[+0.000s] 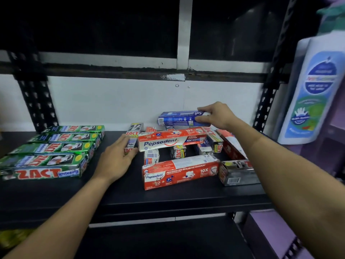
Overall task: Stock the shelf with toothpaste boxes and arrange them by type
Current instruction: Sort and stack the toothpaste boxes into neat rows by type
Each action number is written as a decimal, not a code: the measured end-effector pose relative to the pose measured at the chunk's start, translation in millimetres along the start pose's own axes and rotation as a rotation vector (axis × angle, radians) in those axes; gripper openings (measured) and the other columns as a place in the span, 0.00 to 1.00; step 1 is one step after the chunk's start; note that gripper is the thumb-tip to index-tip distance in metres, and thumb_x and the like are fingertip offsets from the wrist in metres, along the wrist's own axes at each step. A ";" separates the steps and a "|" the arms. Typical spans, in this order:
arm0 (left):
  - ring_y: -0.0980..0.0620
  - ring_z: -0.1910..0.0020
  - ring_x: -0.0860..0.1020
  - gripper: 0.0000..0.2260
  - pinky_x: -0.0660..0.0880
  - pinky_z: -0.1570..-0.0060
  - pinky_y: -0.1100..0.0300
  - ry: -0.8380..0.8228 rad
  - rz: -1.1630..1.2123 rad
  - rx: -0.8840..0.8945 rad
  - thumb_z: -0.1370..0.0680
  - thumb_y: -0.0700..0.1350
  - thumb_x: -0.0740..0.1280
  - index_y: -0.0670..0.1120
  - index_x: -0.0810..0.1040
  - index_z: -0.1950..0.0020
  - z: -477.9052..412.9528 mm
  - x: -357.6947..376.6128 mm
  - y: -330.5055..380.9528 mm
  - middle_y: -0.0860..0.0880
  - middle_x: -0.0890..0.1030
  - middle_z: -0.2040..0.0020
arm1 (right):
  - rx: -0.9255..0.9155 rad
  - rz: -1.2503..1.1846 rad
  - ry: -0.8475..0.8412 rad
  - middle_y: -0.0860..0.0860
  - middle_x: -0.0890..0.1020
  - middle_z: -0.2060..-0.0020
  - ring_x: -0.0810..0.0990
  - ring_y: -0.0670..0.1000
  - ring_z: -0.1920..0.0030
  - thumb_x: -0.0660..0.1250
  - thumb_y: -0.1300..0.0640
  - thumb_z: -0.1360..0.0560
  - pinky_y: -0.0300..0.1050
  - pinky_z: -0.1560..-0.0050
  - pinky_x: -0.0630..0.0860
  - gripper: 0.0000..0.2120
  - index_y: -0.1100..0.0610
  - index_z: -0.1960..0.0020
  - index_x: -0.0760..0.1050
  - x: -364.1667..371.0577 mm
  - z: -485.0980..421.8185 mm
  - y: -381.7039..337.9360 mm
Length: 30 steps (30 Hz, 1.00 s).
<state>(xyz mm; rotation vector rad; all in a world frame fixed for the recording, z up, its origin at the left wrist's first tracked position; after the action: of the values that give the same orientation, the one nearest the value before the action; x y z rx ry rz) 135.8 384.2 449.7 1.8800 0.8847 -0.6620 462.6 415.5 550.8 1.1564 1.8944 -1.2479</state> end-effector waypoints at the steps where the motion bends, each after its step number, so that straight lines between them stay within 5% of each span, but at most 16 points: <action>1: 0.45 0.25 0.65 0.25 0.66 0.30 0.48 0.004 -0.003 0.000 0.19 0.54 0.64 0.52 0.66 0.23 0.9 -0.8 1.6 0.51 0.63 0.22 | 0.020 -0.014 0.027 0.55 0.82 0.44 0.75 0.48 0.51 0.71 0.47 0.26 0.38 0.58 0.73 0.26 0.57 0.31 0.74 -11.4 7.9 7.2; 5: 0.44 0.25 0.66 0.25 0.66 0.31 0.48 -0.004 -0.022 0.008 0.19 0.54 0.64 0.52 0.66 0.23 2.1 -1.0 3.5 0.51 0.63 0.22 | 0.132 -0.031 0.188 0.52 0.79 0.59 0.75 0.48 0.61 0.73 0.48 0.27 0.34 0.64 0.66 0.24 0.58 0.34 0.77 -58.4 50.6 53.1; 9: 0.44 0.25 0.66 0.25 0.67 0.31 0.49 -0.008 -0.013 0.003 0.20 0.55 0.65 0.53 0.67 0.23 2.5 -1.3 0.7 0.51 0.63 0.22 | 0.293 -0.020 0.368 0.60 0.84 0.47 0.81 0.55 0.45 0.72 0.47 0.26 0.43 0.52 0.72 0.24 0.58 0.35 0.78 -92.2 103.0 109.9; 12: 0.44 0.26 0.66 0.25 0.66 0.30 0.49 -0.005 -0.018 -0.003 0.19 0.55 0.64 0.52 0.66 0.23 4.8 -2.0 2.7 0.51 0.63 0.22 | 0.378 0.012 0.469 0.62 0.83 0.46 0.81 0.60 0.45 0.71 0.49 0.26 0.50 0.47 0.76 0.21 0.60 0.37 0.79 -101.4 140.8 136.2; 17: 0.44 0.25 0.66 0.26 0.65 0.29 0.49 -0.011 -0.031 -0.022 0.19 0.55 0.64 0.51 0.66 0.23 7.2 -2.1 2.4 0.51 0.63 0.22 | 0.453 0.076 0.445 0.61 0.83 0.45 0.79 0.62 0.43 0.71 0.48 0.26 0.52 0.46 0.75 0.22 0.59 0.37 0.79 -95.7 168.5 152.3; 23: 0.47 0.35 0.75 0.19 0.74 0.40 0.51 0.000 0.016 0.051 0.21 0.55 0.66 0.55 0.73 0.30 11.0 -6.1 6.8 0.56 0.75 0.30 | 0.516 0.194 0.255 0.58 0.74 0.34 0.72 0.61 0.35 0.67 0.33 0.29 0.56 0.40 0.73 0.40 0.56 0.27 0.65 -86.5 154.2 158.7; 27: 0.46 0.33 0.75 0.22 0.74 0.36 0.49 -0.011 0.009 0.039 0.21 0.57 0.67 0.55 0.71 0.29 9.4 -3.2 1.7 0.55 0.74 0.29 | 0.409 0.440 0.348 0.58 0.72 0.34 0.71 0.63 0.37 0.63 0.33 0.27 0.60 0.40 0.73 0.35 0.54 0.28 0.66 -96.0 150.6 121.3; 30: 0.46 0.29 0.71 0.24 0.69 0.31 0.50 -0.005 0.010 0.005 0.21 0.55 0.67 0.53 0.70 0.26 8.2 -2.5 -2.3 0.54 0.69 0.25 | 0.173 0.306 0.321 0.55 0.73 0.35 0.71 0.59 0.36 0.66 0.37 0.26 0.57 0.37 0.72 0.32 0.52 0.28 0.68 -70.3 132.7 65.8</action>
<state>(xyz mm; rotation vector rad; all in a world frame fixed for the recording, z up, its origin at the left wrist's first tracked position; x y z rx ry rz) 131.8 376.8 446.8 1.8851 0.8702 -0.6630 554.5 281.3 530.1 1.7542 1.7613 -1.1224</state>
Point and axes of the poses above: each hand's wrist, its own z-axis away from the middle knuckle, its own x-axis out of the palm, y = z × x, the point moved 10 cm from there along -z, towards the middle knuckle
